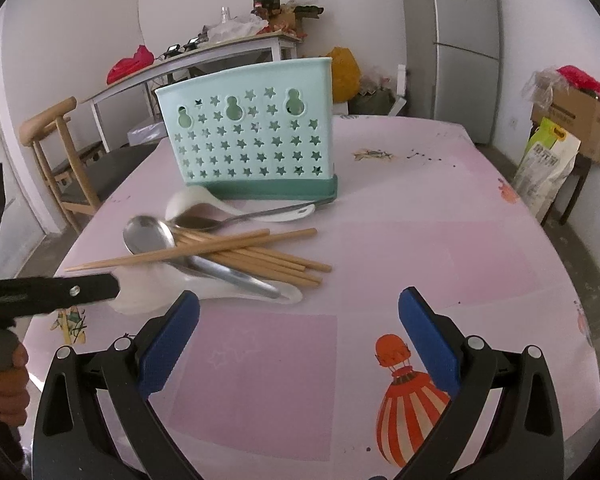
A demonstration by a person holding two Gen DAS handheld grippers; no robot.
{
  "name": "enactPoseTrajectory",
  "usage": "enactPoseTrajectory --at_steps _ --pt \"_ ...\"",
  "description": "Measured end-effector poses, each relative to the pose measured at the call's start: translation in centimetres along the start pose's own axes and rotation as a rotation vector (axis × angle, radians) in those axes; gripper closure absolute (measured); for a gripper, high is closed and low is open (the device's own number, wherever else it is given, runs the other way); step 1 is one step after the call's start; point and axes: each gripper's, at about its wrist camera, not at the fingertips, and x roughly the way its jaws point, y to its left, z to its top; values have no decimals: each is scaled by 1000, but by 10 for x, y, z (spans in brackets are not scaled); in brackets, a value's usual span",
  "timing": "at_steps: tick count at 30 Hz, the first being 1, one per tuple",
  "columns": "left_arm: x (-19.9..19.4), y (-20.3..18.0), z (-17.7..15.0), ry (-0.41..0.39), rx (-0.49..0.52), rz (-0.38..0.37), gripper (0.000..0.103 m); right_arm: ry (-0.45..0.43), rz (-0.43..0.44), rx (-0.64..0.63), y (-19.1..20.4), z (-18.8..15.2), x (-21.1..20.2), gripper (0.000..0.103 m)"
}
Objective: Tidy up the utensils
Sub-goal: 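Move the right tool to the metal spoon while the left tool approaches the white paddle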
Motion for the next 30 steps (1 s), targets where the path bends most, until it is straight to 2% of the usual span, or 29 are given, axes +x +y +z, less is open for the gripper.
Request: enactPoseTrajectory --at_steps 7,12,14,15,18,25,30 --pt "3 6 10 44 -63 10 67 -1 23 29 -8 -1 0 6" --pt "7 2 7 79 -108 -43 78 -11 37 46 -12 -2 -5 6" --pt "10 3 4 97 -153 -84 86 -12 41 52 -13 -3 -7 6" --pt "12 6 3 110 -194 -107 93 -14 45 55 -14 -3 -8 6" --pt "15 12 -2 115 -266 -145 96 -19 50 50 -15 -3 -13 6" --pt "0 17 -18 139 -310 -151 97 -57 23 46 -20 0 -27 6" --pt "-19 16 -30 96 -254 -142 97 -76 -18 37 -26 5 -35 6"
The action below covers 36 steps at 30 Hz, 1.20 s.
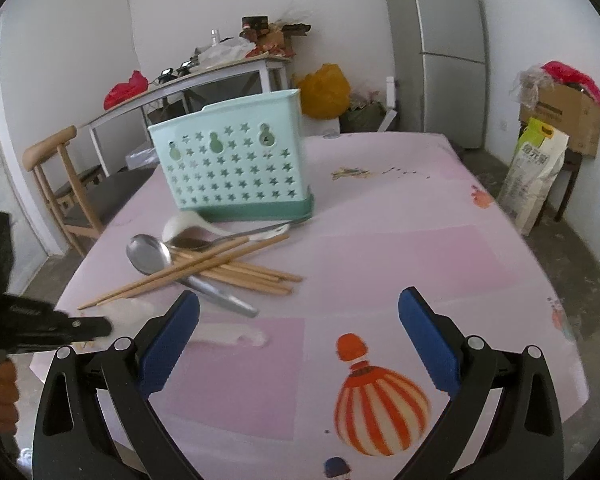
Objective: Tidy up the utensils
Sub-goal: 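Move the right tool to the metal spoon while the left tool approaches the white paddle, then close the right tool on the metal spoon handle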
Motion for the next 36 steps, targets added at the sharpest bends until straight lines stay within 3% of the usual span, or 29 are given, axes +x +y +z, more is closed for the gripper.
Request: enactPoseTrajectory --at_steps 6,12,16,19,25,36 --pt "-19 -6 -10 -100 167 58 96 -28 28 -48 13 24 0 6" --pt "-27 10 -11 -120 190 36 96 49 340 -212 63 56 30 11" --pt "-30 22 -11 -142 196 18 96 154 457 -383 105 74 71 28" --pt "-29 29 -12 -140 190 0 96 201 486 -516 128 79 96 36" --pt "-24 36 -12 -126 188 -35 96 310 537 -771 163 81 138 42" --pt "-21 41 -10 -116 176 -59 96 483 625 -932 186 69 167 62"
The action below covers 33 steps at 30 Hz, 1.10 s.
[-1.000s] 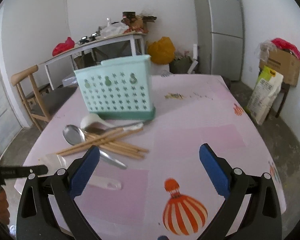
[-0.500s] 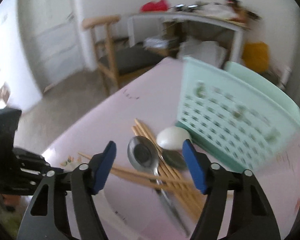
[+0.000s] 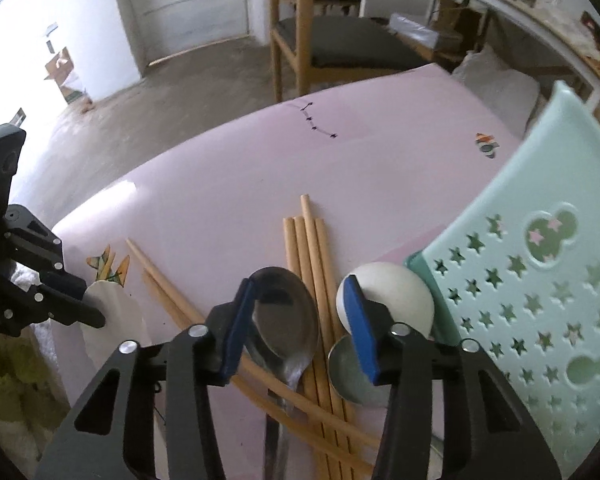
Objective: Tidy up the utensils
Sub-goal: 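Close the right tool on the metal spoon handle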
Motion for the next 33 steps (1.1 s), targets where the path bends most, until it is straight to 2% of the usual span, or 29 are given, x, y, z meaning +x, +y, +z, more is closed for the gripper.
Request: enactPoseTrajectory --at_steps 2,6,11,16,23,24,27,30,31,32,33 --pt "0 0 0 0 -1 1 96 23 9 -14 1 1 5 69" --pt "-1 -1 0 -1 0 4 96 31 -19 -45 6 -1 5 76" --pt "-1 -2 -1 -6 7 7 96 -12 -86 -62 6 -2 -4 90" --pt "-3 -6 -2 -19 21 12 96 -80 -209 -81 14 -4 -13 99" --pt "-9 -13 -2 -54 43 17 97 -217 -453 -130 33 -11 -30 100" --pt "-10 -15 -2 -59 50 18 97 -233 -466 -125 33 -12 -34 100" --pt "-11 -18 -1 -66 61 26 98 -257 -458 -82 29 -13 -43 100" --pt "-11 -20 -1 -69 66 32 98 -230 -347 -4 16 -14 -42 99" --pt "-10 -20 -1 -69 66 35 98 -212 -285 15 11 -14 -40 93" --pt "-9 -20 -1 -66 63 37 98 -191 -236 34 7 -16 -37 81" --pt "-8 -19 -1 -62 58 37 97 -184 -212 44 4 -15 -34 74"
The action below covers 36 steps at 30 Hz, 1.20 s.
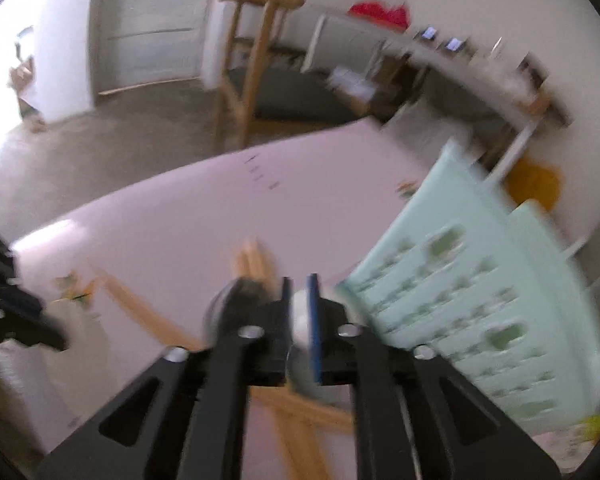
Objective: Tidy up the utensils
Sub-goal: 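Close the right tool on the metal spoon handle, then lift the spoon with the right tool while the left tool grasps and lifts the white paddle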
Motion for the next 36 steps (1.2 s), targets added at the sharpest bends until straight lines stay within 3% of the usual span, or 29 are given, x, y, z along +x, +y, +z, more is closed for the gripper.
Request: enactPoseTrajectory --at_steps 1,2,8,13,14,22,32,36 --pt "1 1 -1 4 -6 -1 97 12 35 6 -1 -1 3 59" --pt "2 2 -1 7 -11 -1 97 19 65 10 -3 -1 7 56" --pt "5 4 -1 16 -10 -11 97 72 212 15 -7 6 30 54" --pt "9 7 -1 29 -21 -25 97 136 256 -35 3 16 47 55" --pt "9 8 -1 29 -23 -27 97 147 258 -48 6 15 48 60" --pt "9 10 -2 34 -28 -35 97 147 203 -115 14 14 41 81" --pt "9 9 -2 31 -26 -34 97 36 3 -255 39 11 15 100" --pt "8 8 -3 26 -26 -33 97 1 -80 -301 49 5 4 100"
